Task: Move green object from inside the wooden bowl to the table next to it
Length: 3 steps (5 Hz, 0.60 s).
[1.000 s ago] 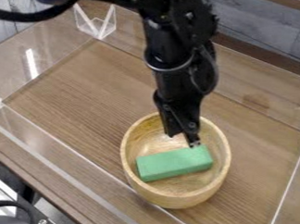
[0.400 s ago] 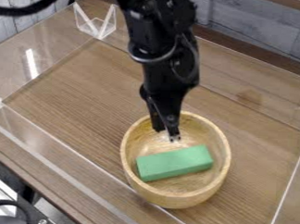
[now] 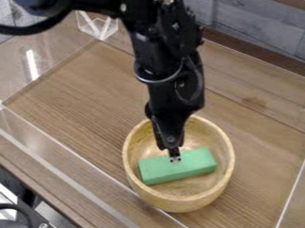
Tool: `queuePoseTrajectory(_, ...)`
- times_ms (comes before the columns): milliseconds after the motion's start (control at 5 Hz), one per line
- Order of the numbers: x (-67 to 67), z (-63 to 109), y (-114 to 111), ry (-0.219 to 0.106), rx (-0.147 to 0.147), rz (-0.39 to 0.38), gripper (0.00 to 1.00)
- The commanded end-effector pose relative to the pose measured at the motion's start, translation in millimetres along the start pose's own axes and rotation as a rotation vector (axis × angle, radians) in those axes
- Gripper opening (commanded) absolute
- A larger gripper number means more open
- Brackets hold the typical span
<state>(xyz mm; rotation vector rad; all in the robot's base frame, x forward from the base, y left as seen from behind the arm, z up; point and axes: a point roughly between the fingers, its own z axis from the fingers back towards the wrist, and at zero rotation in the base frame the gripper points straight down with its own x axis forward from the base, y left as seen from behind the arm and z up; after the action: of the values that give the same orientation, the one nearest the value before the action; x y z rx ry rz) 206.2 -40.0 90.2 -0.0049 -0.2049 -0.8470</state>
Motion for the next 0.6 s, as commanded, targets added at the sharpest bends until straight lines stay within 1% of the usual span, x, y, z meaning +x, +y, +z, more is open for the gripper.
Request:
queuePoseTrajectory(0,10.2,0.0,2,-0.021,-0.004,-0.071,1.0)
queuePoseTrajectory(200,11.4,-17.2,-4,-0.014,-0.036,-0.16,1.0)
queuePoseTrajectory(400,14.6,-32.9,-5,-0.002,-0.06,-0.164,1.0)
